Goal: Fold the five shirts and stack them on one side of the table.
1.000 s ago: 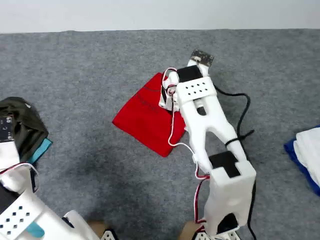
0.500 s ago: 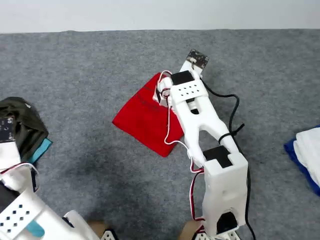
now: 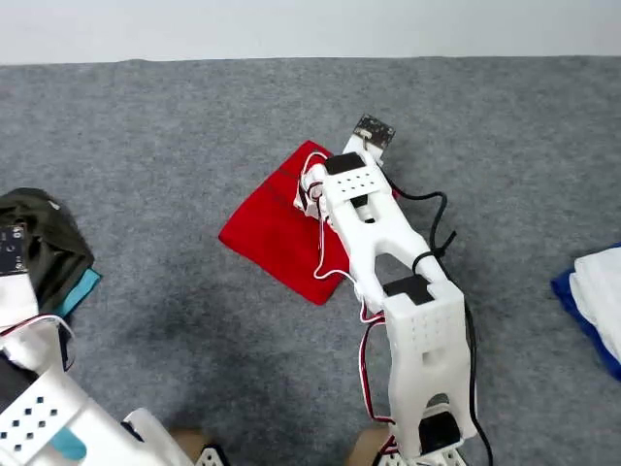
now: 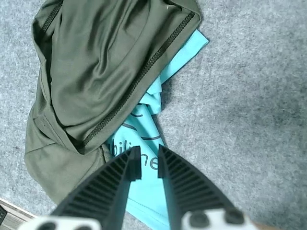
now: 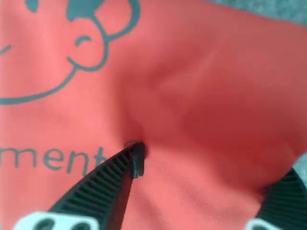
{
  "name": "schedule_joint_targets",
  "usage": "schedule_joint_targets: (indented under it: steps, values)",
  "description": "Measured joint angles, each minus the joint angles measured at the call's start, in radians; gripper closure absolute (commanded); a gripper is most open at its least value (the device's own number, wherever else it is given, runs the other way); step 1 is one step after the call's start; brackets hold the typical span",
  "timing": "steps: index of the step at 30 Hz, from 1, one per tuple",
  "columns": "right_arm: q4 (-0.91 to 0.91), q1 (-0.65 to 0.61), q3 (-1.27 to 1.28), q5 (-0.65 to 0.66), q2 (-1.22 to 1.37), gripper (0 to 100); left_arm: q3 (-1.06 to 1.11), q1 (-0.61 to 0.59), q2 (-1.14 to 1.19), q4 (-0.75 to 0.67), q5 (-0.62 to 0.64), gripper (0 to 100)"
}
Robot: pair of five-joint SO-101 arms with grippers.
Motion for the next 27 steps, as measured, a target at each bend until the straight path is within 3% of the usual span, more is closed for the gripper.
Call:
schedule_joint_targets:
  steps: [4,9,14,27]
  values:
    - [0.002,-0.002,-0.083,0.000,0.072,64.8,0.000,0.000,0.000,0.000,0.000,93]
    - [0.034,-0.002,-0.169,-0.003,0.124,84.5,0.000,0.000,0.000,0.000,0.000,93]
    - [0.048,0.006,-0.176,-0.003,0.121,98.1,0.000,0.000,0.000,0.000,0.000,93]
    - [0.135,0.012,-0.199,0.002,0.101,99.0,0.000,0.000,0.000,0.000,0.000,93]
